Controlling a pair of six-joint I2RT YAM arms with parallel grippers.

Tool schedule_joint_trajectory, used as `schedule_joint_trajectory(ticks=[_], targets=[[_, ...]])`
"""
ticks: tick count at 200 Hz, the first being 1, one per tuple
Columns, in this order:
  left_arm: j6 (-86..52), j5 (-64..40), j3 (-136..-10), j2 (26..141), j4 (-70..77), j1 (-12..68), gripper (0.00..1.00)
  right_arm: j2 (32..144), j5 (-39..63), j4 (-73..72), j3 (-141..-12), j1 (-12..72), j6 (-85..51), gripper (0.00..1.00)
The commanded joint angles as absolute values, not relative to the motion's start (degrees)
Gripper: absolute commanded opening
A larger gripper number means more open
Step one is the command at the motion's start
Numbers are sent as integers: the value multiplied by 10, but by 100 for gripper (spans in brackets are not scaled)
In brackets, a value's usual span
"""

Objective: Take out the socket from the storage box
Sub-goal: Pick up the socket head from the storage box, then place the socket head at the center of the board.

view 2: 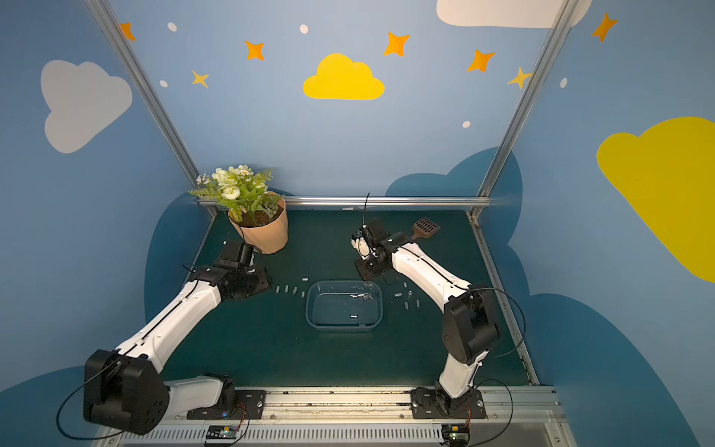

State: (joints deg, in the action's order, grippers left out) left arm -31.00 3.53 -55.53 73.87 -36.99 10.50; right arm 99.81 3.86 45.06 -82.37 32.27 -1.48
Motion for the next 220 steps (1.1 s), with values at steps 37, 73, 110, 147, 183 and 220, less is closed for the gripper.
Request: schedule_joint_trajectory(ticks=[37, 73, 110, 147, 183, 220], targets=[[-298, 10, -560, 745, -364, 110, 55, 1034, 6, 477, -786, 234, -42, 17], [-303, 6, -552, 736, -364, 112, 55, 1105, 0, 475, -805, 214, -44, 17], [-302, 7, -548, 729, -364, 117, 55, 1158, -9, 477, -821, 211, -48, 17], [-301, 7, -548, 729, -363, 121, 55, 1165, -11, 475, -815, 212, -49, 18], [-301, 6, -548, 735, -361, 126, 55, 1165, -12, 474, -812, 212, -50, 20], [-300, 8, -550, 733, -361, 130, 55, 1158, -14, 474, -812, 212, -50, 26]])
